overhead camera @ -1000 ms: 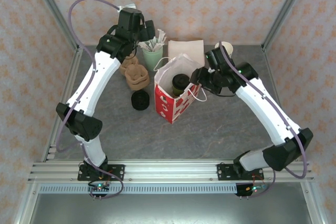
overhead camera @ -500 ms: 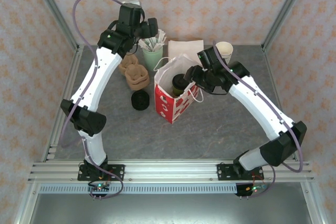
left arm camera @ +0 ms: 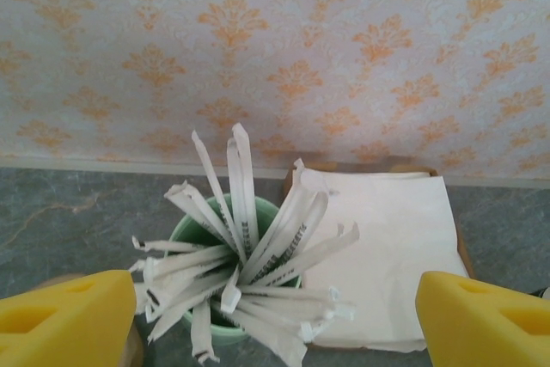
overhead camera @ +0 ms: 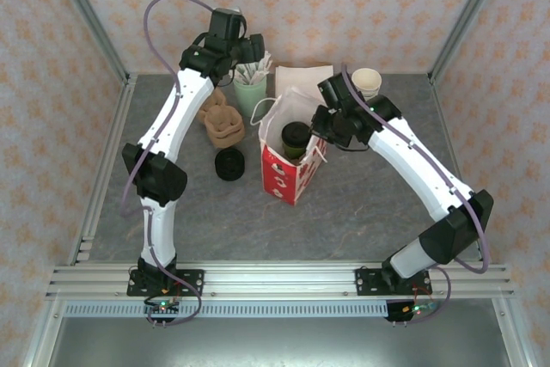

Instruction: Pack the takeout coffee

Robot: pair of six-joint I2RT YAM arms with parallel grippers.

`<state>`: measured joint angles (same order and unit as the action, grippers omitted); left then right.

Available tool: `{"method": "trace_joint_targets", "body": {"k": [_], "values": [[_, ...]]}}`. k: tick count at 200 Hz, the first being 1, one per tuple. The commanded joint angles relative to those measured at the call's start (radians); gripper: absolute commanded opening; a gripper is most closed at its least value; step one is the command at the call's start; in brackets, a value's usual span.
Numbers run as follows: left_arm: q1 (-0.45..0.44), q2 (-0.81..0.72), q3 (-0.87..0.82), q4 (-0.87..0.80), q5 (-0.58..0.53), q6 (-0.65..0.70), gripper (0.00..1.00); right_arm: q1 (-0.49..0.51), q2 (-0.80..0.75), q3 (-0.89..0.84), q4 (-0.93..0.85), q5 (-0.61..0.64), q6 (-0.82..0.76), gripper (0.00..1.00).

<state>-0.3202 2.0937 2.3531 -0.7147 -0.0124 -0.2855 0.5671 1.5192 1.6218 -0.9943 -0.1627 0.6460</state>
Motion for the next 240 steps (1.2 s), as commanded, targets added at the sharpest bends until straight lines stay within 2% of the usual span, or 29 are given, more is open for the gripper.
{"method": "trace_joint_targets", "body": {"k": [1,38,50,72,102,211,240], "values": [[0.003,0.004,0.055,-0.025,0.017,0.022,0.83,0.0,-0.008,0.042,-0.089,0.021,-0.064,0.12],[0.01,0.027,0.057,-0.03,0.025,0.039,0.74,-0.009,-0.038,0.029,-0.137,-0.023,-0.104,0.1],[0.015,0.051,0.087,-0.05,0.024,0.04,0.69,-0.012,-0.051,0.018,-0.144,-0.037,-0.113,0.1],[0.018,0.109,0.167,-0.109,0.017,0.046,0.66,-0.021,-0.076,-0.012,-0.143,-0.059,-0.121,0.1],[0.023,0.151,0.186,-0.113,0.017,0.042,0.57,-0.024,-0.1,-0.05,-0.127,-0.084,-0.123,0.1],[0.035,0.255,0.204,-0.143,0.018,0.04,0.39,-0.023,-0.139,-0.122,-0.09,-0.106,-0.115,0.15],[0.037,0.269,0.204,-0.149,0.006,0.045,0.38,-0.023,-0.152,-0.137,-0.086,-0.103,-0.114,0.15]]}}
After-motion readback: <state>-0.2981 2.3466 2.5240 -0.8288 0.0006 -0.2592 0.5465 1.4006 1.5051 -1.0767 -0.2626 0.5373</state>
